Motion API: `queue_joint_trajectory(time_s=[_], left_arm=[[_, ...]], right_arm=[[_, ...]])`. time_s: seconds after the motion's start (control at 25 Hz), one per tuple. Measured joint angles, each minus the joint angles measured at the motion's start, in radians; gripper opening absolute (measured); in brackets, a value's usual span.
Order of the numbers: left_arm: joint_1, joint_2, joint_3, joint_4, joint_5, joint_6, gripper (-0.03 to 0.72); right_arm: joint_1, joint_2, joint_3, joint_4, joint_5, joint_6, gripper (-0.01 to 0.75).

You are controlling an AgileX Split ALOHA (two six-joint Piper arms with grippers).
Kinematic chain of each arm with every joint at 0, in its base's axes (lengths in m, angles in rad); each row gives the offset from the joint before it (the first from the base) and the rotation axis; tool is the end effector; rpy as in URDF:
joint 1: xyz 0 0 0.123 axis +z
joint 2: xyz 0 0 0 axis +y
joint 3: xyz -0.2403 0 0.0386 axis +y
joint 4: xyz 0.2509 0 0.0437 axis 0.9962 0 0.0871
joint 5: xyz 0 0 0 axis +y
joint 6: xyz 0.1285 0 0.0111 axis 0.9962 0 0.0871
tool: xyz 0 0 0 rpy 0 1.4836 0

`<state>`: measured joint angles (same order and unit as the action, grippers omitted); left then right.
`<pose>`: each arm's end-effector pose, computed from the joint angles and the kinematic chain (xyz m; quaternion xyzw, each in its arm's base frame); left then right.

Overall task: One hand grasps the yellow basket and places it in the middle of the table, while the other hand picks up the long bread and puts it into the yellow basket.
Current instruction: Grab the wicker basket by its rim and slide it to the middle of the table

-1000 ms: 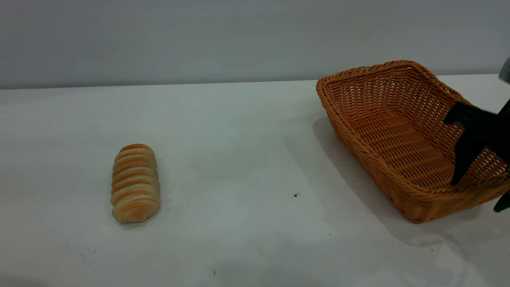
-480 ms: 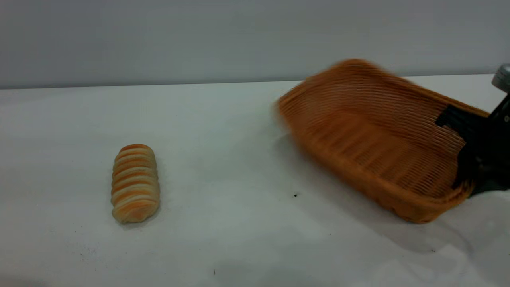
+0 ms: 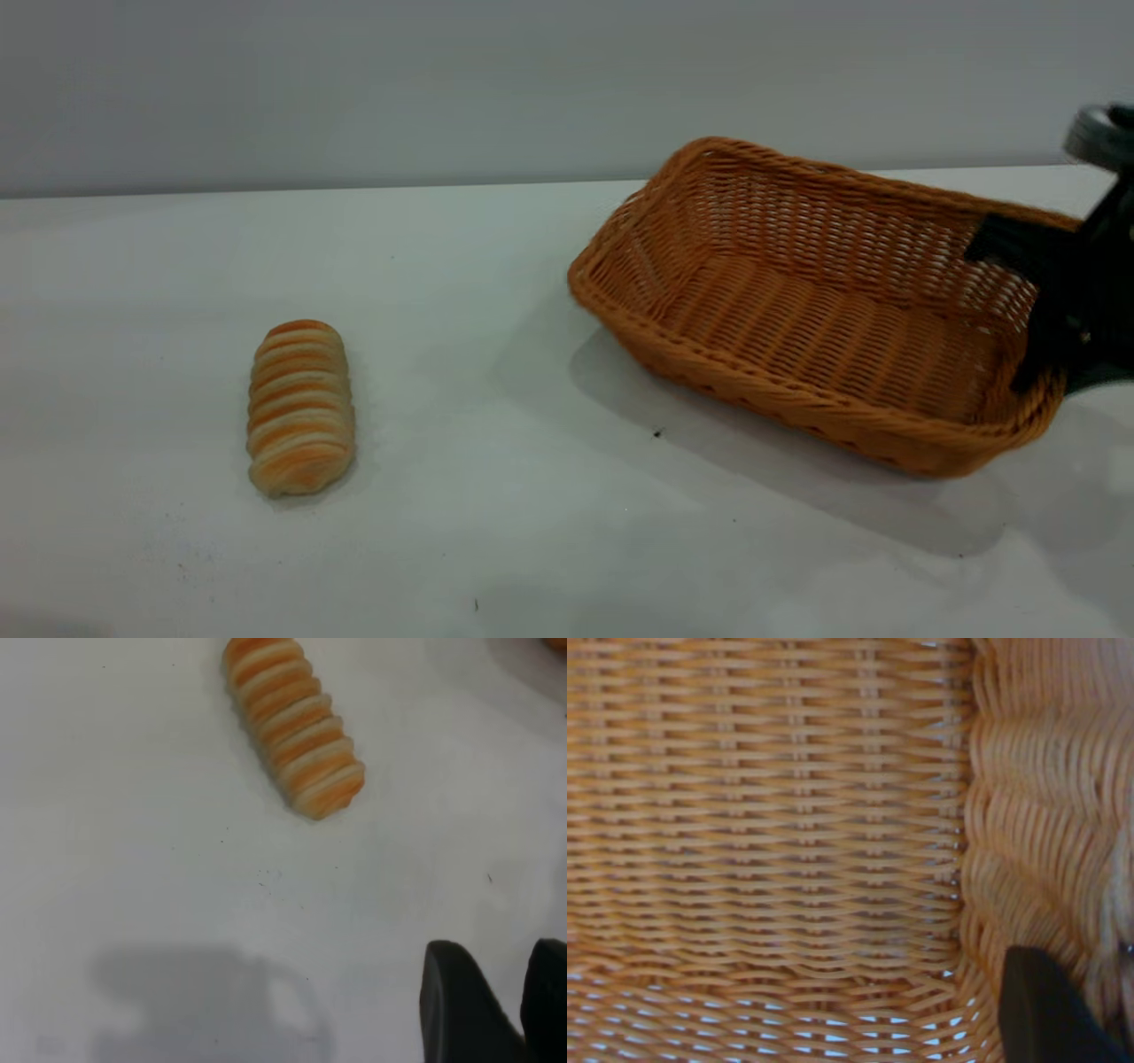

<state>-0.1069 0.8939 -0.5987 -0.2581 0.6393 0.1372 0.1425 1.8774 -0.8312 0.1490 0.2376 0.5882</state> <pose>0.2148 -0.0428 0.2091 0.0440 0.9291 -0.1030 0.3526 0.3162 0.0499 0.0253 0.2827 0.9406 0.0949 0.1623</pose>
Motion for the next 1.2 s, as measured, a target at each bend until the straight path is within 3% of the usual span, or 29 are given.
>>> queue_joint_trajectory(time_s=[0.24, 0.4, 0.64, 0.88, 0.96, 1.2], left_arm=[[0.0, 0.0, 0.0, 0.0, 0.005, 0.0, 0.237], [0.0, 0.0, 0.0, 0.0, 0.005, 0.0, 0.237], [0.0, 0.0, 0.0, 0.0, 0.017, 0.0, 0.237], [0.0, 0.0, 0.0, 0.0, 0.021, 0.0, 0.237], [0.0, 0.0, 0.0, 0.002, 0.022, 0.0, 0.237], [0.0, 0.001, 0.0, 0.004, 0.022, -0.014, 0.241]], right_arm=[[0.005, -0.008, -0.088, 0.143, 0.156, -0.307, 0.101], [0.045, -0.007, -0.101, 0.317, 0.194, -0.548, 0.101], [0.125, 0.031, -0.101, 0.541, 0.187, -0.808, 0.101], [0.147, 0.072, -0.101, 0.582, 0.114, -0.876, 0.116], [0.147, 0.073, -0.102, 0.592, 0.091, -0.896, 0.186], [0.147, 0.071, -0.105, 0.594, 0.075, -0.948, 0.57]])
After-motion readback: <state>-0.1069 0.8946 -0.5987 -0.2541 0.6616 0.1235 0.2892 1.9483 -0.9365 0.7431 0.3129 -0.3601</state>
